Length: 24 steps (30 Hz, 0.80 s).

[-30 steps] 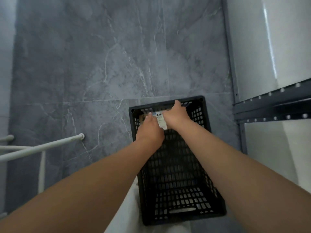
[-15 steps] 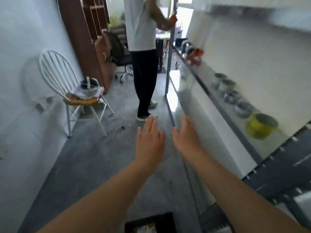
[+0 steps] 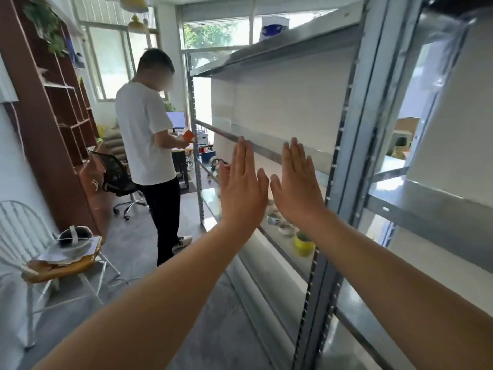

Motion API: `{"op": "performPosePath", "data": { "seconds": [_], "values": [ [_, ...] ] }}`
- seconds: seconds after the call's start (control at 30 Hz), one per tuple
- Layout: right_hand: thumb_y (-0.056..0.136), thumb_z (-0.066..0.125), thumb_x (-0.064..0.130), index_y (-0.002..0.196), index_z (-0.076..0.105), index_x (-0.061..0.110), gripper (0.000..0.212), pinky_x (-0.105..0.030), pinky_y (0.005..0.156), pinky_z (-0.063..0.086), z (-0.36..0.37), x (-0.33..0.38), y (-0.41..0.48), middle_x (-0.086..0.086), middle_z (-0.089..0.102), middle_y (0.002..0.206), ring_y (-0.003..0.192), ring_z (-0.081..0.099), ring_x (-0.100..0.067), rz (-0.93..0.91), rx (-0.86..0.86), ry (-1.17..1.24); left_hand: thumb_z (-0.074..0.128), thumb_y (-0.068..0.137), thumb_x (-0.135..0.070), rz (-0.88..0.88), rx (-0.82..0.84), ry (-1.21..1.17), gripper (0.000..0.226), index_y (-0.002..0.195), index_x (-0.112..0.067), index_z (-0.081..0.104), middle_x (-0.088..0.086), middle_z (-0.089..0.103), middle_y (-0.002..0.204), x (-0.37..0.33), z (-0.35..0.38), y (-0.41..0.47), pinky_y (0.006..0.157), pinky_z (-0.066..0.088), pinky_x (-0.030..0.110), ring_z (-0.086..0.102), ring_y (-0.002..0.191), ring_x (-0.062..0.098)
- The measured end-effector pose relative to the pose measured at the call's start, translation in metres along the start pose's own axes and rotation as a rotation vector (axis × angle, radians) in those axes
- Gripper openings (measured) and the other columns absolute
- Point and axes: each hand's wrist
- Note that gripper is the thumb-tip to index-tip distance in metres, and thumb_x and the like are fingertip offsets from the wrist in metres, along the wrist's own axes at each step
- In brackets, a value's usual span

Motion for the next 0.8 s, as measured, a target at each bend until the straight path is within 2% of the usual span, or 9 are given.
{"op": "performPosePath", "data": {
  "seconds": [0.2, 0.5, 0.63, 0.8],
  "values": [
    [0.105, 0.031, 0.037, 0.156, -0.008, 0.013, 0.069, -0.031, 0.116, -0.014, -0.048, 0.006, -0.027, -0.005, -0.018, 0.162, 0.149, -0.016, -0.018, 0.160, -0.069, -0.206, 0.007, 0.102, -0.042, 0.169, 0.057, -0.053, 0.060, 0.157, -0.019, -0.005, -0.003, -0.012, 0.164, -0.017, -0.023, -0.004, 0.123, -0.003, 0.044, -0.010, 0.151, 0.011],
    [0.104, 0.029, 0.038, 0.156, -0.007, 0.011, 0.068, -0.037, 0.122, -0.009, -0.104, 0.014, -0.108, -0.006, -0.016, 0.163, 0.150, -0.014, -0.019, 0.367, -0.072, -0.423, -0.003, 0.099, -0.044, 0.377, 0.187, -0.214, 0.062, 0.155, -0.018, -0.012, -0.002, -0.019, 0.163, -0.067, -0.015, -0.046, 0.121, -0.009, 0.045, -0.017, 0.149, 0.012],
    [0.104, 0.033, 0.034, 0.156, -0.002, 0.008, 0.068, -0.039, 0.123, -0.006, -0.153, 0.000, -0.163, -0.008, -0.011, 0.163, 0.151, -0.010, -0.020, 0.495, -0.079, -0.536, 0.005, 0.102, -0.040, 0.444, 0.244, -0.299, 0.060, 0.156, -0.017, -0.009, 0.000, -0.014, 0.164, -0.110, -0.022, -0.079, 0.122, -0.001, 0.049, -0.013, 0.150, 0.014],
    [0.104, 0.029, 0.031, 0.156, -0.005, 0.007, 0.066, -0.039, 0.122, -0.008, -0.229, -0.014, -0.228, -0.010, -0.013, 0.163, 0.151, -0.011, -0.021, 0.635, -0.129, -0.629, 0.013, 0.105, -0.040, 0.537, 0.249, -0.393, 0.060, 0.157, -0.015, -0.004, 0.001, -0.008, 0.165, -0.172, -0.058, -0.130, 0.122, -0.006, 0.045, -0.009, 0.151, 0.016]
  ]
}}
Point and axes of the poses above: each hand's wrist, its own y-axis towards the middle knuckle, its own z-axis out of the palm, x = y × z
